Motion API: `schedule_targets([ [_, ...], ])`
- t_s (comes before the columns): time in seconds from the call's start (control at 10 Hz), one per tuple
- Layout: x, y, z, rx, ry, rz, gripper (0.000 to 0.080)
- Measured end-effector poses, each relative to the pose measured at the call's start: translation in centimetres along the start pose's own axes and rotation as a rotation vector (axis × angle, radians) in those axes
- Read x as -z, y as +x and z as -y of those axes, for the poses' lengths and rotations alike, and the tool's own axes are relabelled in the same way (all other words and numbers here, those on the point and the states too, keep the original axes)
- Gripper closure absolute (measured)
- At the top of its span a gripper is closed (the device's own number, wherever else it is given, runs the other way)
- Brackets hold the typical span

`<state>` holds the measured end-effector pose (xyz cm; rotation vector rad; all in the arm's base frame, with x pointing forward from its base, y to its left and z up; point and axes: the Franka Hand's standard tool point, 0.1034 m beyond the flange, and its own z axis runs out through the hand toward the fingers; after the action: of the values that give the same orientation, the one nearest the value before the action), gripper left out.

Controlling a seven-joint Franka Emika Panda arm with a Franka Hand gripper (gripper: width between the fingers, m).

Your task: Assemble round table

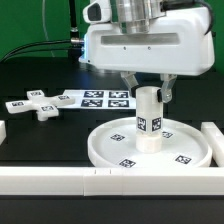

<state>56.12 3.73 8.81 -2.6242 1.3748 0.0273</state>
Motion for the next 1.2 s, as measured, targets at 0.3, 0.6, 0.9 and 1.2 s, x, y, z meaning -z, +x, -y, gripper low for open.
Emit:
schedule_targets([
  [0.3,-0.15,-0.23,0.25,-0.333,0.006,0.043,0.0389],
  [0.6,-0.20,-0.24,0.45,-0.431,0.003,0.056,0.0389],
  [0.9,-0.17,-0.18,0.55,-0.331,0.006,0.055,0.0162],
  [1.2,-0.23,-0.16,0.47,-0.067,0.006,0.050,0.0152],
])
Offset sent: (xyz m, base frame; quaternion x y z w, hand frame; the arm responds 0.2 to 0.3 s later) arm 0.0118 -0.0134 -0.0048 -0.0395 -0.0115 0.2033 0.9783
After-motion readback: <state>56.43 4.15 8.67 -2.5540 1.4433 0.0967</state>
